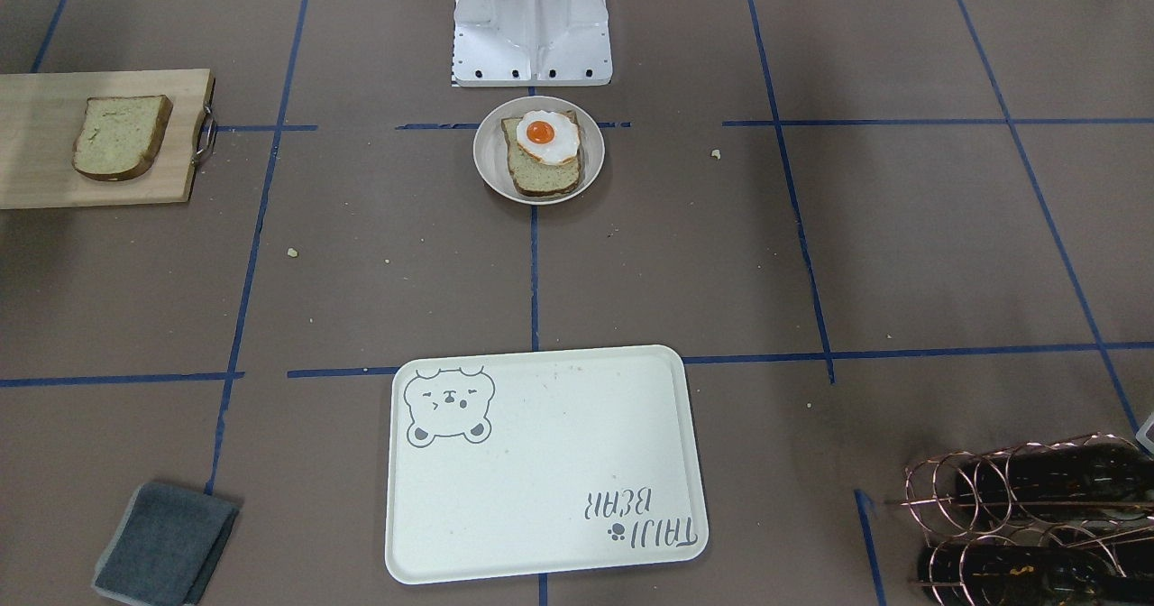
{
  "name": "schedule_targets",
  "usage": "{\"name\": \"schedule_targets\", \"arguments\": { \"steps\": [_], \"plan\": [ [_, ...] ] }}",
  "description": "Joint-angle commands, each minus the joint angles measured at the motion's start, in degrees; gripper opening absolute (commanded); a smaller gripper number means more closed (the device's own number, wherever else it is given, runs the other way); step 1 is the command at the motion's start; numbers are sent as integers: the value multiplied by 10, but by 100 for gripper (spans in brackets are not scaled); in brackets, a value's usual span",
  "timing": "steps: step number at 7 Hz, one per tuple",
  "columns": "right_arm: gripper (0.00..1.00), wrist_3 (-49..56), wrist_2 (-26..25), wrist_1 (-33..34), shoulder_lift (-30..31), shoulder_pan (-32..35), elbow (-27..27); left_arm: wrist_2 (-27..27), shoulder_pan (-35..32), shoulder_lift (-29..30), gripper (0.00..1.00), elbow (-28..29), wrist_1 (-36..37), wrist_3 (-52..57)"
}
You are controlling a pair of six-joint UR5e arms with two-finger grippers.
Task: Make sandwich and place on tray
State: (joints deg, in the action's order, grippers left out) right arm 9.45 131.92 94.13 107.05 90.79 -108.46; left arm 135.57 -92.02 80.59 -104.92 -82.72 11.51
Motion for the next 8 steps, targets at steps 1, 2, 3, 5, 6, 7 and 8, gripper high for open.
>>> {"name": "schedule_targets", "arguments": {
  "steps": [1, 2, 3, 5, 6, 7, 8],
  "plan": [
    [100, 0, 0, -2, 0, 0, -1, 0, 0, 0, 100, -2, 0, 0],
    [100, -5, -1, -1, -6, 0, -1, 0, 0, 0, 100, -2, 0, 0],
    [100, -6, 1, -10, -10, -1, -17, 1, 0, -1, 100, -2, 0, 0],
    [100, -31, 2, -118, -6, -29, -18, 2, 0, 0, 100, -3, -1, 0],
    [100, -56, 11, -140, -6, -46, -11, 2, 0, 0, 100, -3, -1, 0],
    [95, -63, 38, -149, -3, -63, -11, 2, 0, 0, 100, -3, -1, 0],
    [100, -65, 40, -210, 31, -95, -11, 1, 0, 0, 100, -4, -2, 0]
  ]
}}
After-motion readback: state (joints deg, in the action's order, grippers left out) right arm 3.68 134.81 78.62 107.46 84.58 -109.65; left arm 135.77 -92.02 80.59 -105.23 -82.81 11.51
